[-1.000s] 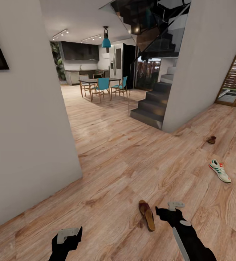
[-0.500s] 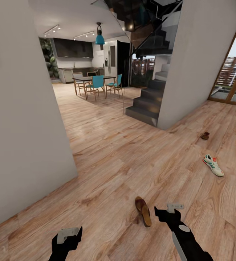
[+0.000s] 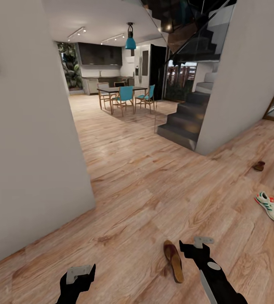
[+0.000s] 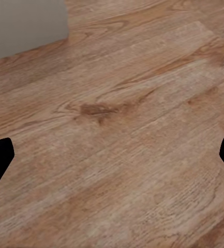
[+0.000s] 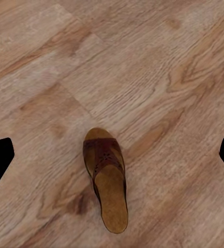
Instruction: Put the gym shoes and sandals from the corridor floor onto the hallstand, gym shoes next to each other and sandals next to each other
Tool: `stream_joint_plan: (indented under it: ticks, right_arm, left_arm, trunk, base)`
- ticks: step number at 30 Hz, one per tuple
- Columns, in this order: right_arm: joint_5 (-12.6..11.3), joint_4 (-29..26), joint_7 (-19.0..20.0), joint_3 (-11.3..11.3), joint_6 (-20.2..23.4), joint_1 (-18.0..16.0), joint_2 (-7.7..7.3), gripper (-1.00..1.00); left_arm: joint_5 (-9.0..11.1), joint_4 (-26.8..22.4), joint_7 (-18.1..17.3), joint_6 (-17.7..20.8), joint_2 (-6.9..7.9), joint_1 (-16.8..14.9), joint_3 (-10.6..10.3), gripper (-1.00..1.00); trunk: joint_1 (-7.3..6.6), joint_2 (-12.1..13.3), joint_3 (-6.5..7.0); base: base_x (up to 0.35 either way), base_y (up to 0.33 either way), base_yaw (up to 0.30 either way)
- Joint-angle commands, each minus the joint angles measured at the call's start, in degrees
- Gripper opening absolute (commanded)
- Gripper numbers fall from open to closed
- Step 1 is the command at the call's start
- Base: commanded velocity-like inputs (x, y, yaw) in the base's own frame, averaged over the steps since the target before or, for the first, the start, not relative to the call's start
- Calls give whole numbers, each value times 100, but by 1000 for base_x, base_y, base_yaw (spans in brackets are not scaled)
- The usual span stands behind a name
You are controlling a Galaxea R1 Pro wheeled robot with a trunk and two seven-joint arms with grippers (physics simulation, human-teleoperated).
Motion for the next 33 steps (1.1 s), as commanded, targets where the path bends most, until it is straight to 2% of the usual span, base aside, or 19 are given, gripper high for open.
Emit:
stream_joint_plan:
  ticks: [1, 14, 33]
  right_arm:
    - [8, -11, -5, -10, 33, -1, 4, 100]
    - [8, -11, -4, -10, 33, -1, 4, 100]
    - [3, -11, 0, -16, 41, 1, 4, 100]
  left_arm:
    - [56, 2, 2, -14, -2, -3, 0, 100]
    - [65, 2, 2, -14, -2, -3, 0, 100]
    - [54, -1, 2, -14, -2, -3, 0, 100]
  trunk:
    - [0, -2, -6]
    - [0, -2, -54]
    - [417, -764, -567]
  base:
    - [57, -13, 69]
    - [10, -2, 22]
    - [0, 0, 66]
